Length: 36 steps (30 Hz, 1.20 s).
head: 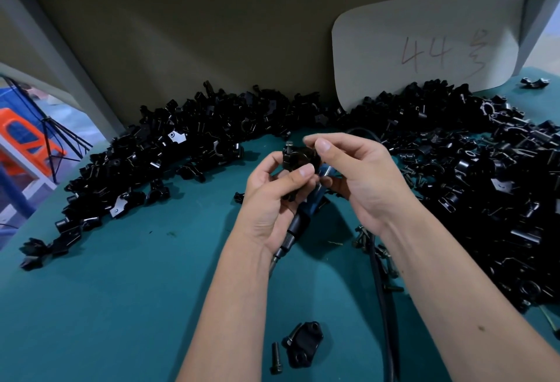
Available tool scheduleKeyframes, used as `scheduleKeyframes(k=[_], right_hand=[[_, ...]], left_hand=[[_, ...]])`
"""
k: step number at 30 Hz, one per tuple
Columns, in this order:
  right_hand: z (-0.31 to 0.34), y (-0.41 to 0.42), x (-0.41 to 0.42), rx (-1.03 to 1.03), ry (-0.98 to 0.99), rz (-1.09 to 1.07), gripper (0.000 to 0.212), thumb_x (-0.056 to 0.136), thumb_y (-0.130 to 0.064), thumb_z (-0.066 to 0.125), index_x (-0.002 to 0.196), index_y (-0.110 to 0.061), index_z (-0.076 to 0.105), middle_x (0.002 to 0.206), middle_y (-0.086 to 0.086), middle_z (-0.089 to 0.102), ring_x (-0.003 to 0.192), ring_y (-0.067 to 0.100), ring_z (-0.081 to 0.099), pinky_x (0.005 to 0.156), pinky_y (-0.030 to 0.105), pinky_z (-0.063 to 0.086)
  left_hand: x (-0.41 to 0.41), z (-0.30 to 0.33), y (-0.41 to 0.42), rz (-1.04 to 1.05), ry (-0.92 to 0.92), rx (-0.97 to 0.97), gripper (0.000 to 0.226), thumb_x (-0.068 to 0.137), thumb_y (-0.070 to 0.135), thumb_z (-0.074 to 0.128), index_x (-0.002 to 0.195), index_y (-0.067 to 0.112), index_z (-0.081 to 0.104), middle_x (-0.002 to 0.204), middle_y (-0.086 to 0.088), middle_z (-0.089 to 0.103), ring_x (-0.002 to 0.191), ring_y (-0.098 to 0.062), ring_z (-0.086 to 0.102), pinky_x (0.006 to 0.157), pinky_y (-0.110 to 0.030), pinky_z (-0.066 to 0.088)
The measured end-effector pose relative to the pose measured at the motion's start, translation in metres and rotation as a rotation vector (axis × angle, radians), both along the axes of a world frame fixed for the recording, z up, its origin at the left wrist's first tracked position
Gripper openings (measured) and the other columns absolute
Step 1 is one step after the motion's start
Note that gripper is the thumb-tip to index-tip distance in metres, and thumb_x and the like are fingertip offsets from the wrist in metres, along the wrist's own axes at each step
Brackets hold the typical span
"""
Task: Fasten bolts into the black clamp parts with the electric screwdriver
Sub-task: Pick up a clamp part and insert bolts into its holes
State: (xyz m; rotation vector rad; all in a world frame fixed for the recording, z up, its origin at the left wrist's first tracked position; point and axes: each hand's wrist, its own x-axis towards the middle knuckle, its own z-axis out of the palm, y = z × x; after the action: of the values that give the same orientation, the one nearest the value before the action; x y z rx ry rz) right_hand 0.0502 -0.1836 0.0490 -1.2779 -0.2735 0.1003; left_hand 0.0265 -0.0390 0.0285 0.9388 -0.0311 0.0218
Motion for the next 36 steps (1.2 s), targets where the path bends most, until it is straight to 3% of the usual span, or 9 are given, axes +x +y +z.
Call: scheduleKeyframes(k=[3, 7, 10, 14, 22, 26, 30, 34, 36], right_hand=[[-0.0002, 0.0019, 0.0001, -0.007, 0.023, -0.073, 0.015, 0.090, -0.019, 0.079, 0.077, -0.026, 0.081, 0.081, -0.005, 0.075, 0.076, 0.008, 0.064, 0.064, 0.024, 0.047], [-0.0004, 0.0017, 0.0005, 0.030, 0.056, -0.083, 0.028, 0.086, -0.016, 0.081, 0.063, -0.027, 0.072, 0.074, -0.008, 0.073, 0.067, 0.004, 0.065, 0.057, 0.018, 0.050], [-0.0001, 0.0004, 0.0007, 0.073, 0.089, -0.081, 0.034, 0.087, -0.014, 0.080, 0.060, -0.025, 0.063, 0.076, -0.004, 0.071, 0.065, 0.006, 0.066, 0.054, 0.019, 0.050], [-0.0023, 0.0009, 0.0016, 0.110, 0.129, -0.134, 0.043, 0.088, -0.015, 0.080, 0.059, -0.024, 0.050, 0.079, 0.005, 0.065, 0.065, 0.011, 0.065, 0.050, 0.020, 0.047], [-0.0035, 0.0049, 0.0011, 0.021, -0.035, -0.104, 0.030, 0.092, -0.032, 0.075, 0.069, -0.022, 0.059, 0.081, 0.013, 0.057, 0.073, 0.021, 0.053, 0.057, 0.027, 0.045], [-0.0059, 0.0013, 0.0040, -0.044, -0.081, -0.133, 0.022, 0.093, -0.021, 0.075, 0.072, -0.024, 0.069, 0.079, 0.007, 0.061, 0.075, 0.018, 0.055, 0.058, 0.027, 0.045], [-0.0050, -0.0006, 0.0050, -0.058, -0.056, -0.125, 0.019, 0.093, -0.014, 0.077, 0.077, -0.023, 0.074, 0.075, -0.002, 0.065, 0.074, 0.012, 0.058, 0.059, 0.025, 0.045], [-0.0039, 0.0013, 0.0015, -0.015, 0.003, -0.057, 0.013, 0.098, -0.014, 0.070, 0.097, -0.021, 0.081, 0.090, -0.003, 0.075, 0.082, 0.008, 0.066, 0.061, 0.023, 0.050], [-0.0031, 0.0027, 0.0003, -0.003, 0.022, -0.046, 0.013, 0.098, -0.015, 0.070, 0.098, -0.018, 0.083, 0.094, -0.001, 0.078, 0.083, 0.009, 0.068, 0.062, 0.022, 0.051]], left_hand=[[-0.0009, -0.0011, 0.0004, -0.005, -0.005, 0.042, 0.024, 0.076, -0.003, 0.077, 0.095, 0.010, 0.068, 0.078, -0.005, 0.072, 0.069, -0.014, 0.070, 0.070, -0.022, 0.059], [-0.0016, -0.0006, -0.0012, -0.015, -0.015, 0.089, 0.023, 0.075, 0.000, 0.084, 0.088, 0.017, 0.076, 0.080, -0.005, 0.073, 0.072, -0.015, 0.071, 0.079, -0.028, 0.063], [-0.0020, 0.0006, -0.0038, 0.002, -0.015, 0.096, 0.024, 0.071, 0.005, 0.082, 0.092, 0.013, 0.075, 0.088, -0.011, 0.074, 0.072, -0.016, 0.072, 0.080, -0.029, 0.063], [-0.0008, 0.0014, -0.0075, 0.034, -0.002, 0.102, 0.045, 0.066, 0.001, 0.081, 0.107, 0.002, 0.063, 0.087, -0.014, 0.071, 0.070, -0.017, 0.072, 0.071, -0.024, 0.062], [-0.0019, 0.0038, -0.0048, 0.028, 0.035, 0.000, 0.039, 0.071, 0.002, 0.080, 0.106, 0.004, 0.062, 0.092, -0.017, 0.075, 0.066, -0.014, 0.072, 0.066, -0.024, 0.062], [-0.0020, 0.0038, -0.0047, 0.032, 0.052, -0.017, 0.037, 0.073, 0.004, 0.080, 0.106, 0.004, 0.063, 0.090, -0.014, 0.076, 0.067, -0.014, 0.073, 0.067, -0.024, 0.062], [-0.0022, 0.0054, -0.0053, 0.052, 0.069, -0.003, 0.035, 0.082, 0.019, 0.079, 0.110, 0.003, 0.063, 0.091, -0.011, 0.077, 0.071, -0.017, 0.073, 0.066, -0.025, 0.061], [-0.0031, 0.0066, -0.0055, 0.058, 0.071, -0.004, 0.034, 0.083, 0.020, 0.078, 0.110, 0.007, 0.061, 0.090, -0.008, 0.077, 0.070, -0.016, 0.073, 0.066, -0.024, 0.060], [-0.0028, 0.0069, -0.0054, 0.074, 0.080, -0.006, 0.027, 0.082, 0.020, 0.077, 0.105, 0.008, 0.068, 0.092, -0.007, 0.077, 0.072, -0.014, 0.073, 0.067, -0.023, 0.060]])
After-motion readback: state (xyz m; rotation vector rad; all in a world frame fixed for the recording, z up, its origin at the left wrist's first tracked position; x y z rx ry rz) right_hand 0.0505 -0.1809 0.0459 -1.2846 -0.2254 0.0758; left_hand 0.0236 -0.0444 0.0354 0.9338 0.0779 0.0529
